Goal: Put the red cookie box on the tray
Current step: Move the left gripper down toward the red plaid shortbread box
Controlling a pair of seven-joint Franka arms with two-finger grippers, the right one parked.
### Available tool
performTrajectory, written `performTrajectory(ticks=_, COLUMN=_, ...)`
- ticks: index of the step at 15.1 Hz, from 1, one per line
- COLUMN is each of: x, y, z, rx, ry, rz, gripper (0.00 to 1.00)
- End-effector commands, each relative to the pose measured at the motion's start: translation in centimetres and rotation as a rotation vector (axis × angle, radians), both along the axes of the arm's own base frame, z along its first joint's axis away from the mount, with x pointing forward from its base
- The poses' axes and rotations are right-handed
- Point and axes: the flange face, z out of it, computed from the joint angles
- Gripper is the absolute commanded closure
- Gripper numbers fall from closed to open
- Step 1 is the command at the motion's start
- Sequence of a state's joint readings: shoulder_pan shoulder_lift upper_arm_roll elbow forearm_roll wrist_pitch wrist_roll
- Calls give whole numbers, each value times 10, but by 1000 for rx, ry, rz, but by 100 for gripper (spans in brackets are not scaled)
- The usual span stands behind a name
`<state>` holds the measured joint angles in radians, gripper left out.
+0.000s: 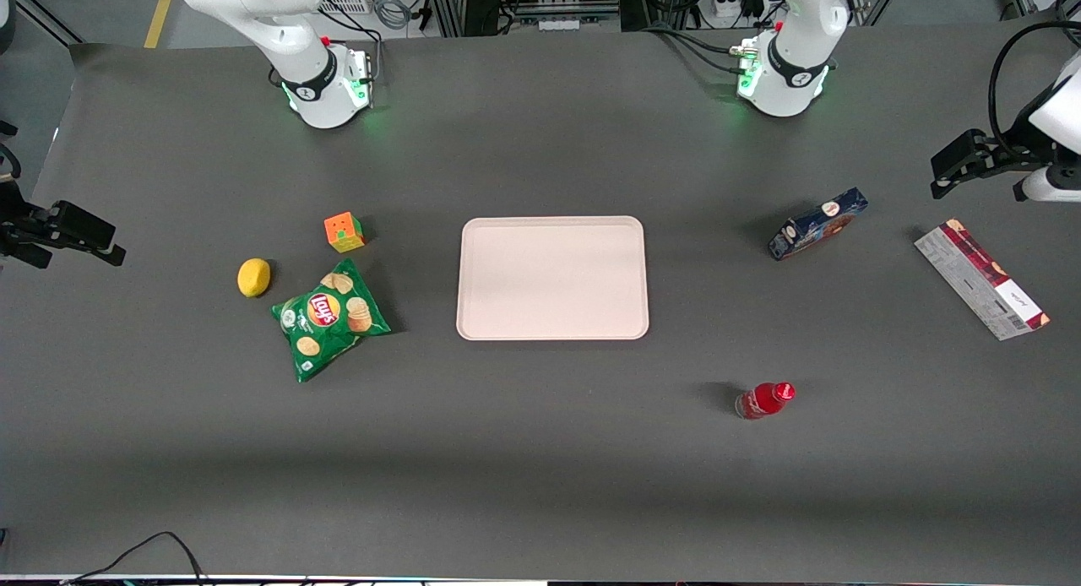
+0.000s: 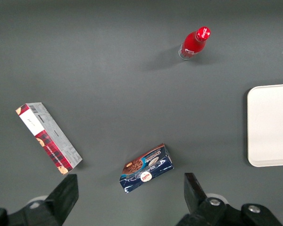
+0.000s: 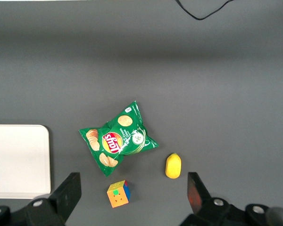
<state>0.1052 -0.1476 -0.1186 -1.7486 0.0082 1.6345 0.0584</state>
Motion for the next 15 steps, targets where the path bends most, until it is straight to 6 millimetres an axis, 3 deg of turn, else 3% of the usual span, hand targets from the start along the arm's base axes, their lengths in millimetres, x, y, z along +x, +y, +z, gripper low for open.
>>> performTrajectory(ticks=1, x=1, y=-3, z=5, rx=7, ry=-8, rz=-7, gripper=0)
performTrajectory(ticks=10, x=-2, y=4, z=-2, rx=15, ry=17, rz=-17, gripper=0)
performTrajectory(ticks=15, x=-2, y=43, z=-14, rx=5, ry=40, rz=-87, gripper=0)
